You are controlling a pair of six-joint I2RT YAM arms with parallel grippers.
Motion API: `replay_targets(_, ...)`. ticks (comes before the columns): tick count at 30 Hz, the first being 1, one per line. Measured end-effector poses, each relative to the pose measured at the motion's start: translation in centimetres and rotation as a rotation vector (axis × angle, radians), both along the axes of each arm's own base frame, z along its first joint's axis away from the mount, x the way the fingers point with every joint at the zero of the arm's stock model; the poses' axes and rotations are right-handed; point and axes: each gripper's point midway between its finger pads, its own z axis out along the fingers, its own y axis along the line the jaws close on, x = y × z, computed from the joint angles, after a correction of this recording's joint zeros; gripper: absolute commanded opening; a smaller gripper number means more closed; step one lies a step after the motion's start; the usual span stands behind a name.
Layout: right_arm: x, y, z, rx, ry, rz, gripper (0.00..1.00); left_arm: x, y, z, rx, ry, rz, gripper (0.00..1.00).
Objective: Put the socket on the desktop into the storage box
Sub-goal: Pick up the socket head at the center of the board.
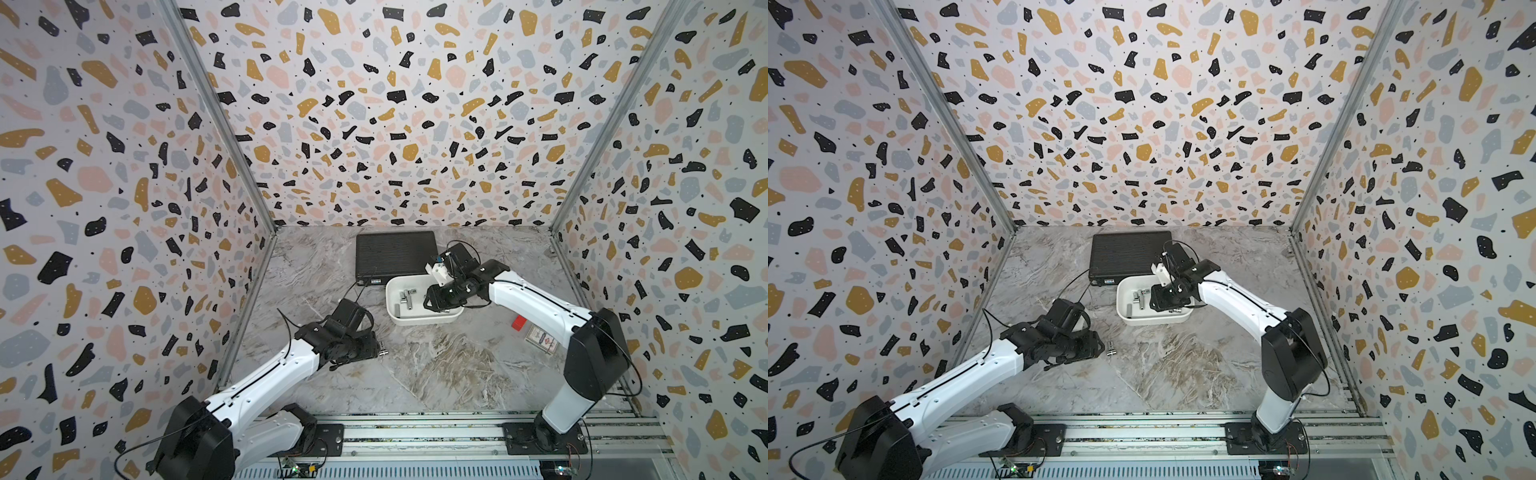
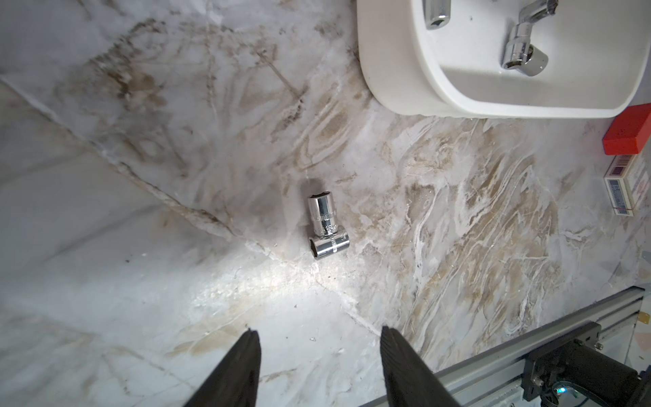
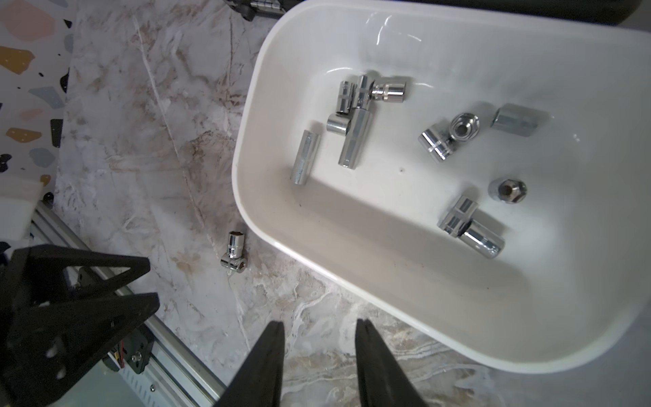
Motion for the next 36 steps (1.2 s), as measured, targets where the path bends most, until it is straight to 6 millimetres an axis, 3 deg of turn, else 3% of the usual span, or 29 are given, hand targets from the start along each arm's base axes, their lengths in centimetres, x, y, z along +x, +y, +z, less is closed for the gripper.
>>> replay_targets(11, -6.3, -1.4, 2.8, 0.146, -0.109, 0.13, 0.39, -0.1, -0.4, -0.1, 0.059, 0.004, 0.018, 0.62)
replay_targets(18, -9.2, -2.0, 3.7, 0.213, -0.147, 0.193, 0.4, -0.2, -1.0, -1.1, 0.124, 0.024, 0.017, 0.63)
replay_targets(25, -10.9, -2.4, 3.7, 0.247, -0.159, 0.221, 0.4, 0.6, -1.6, -1.6, 0.169, 0.021, 0.022, 0.64)
replay_targets(36, -11.2, -2.8, 2.7, 0.244, -0.155, 0.22, 0.4, 1.3, -2.7, -3.3, 0.246, 0.054, 0.005, 0.62)
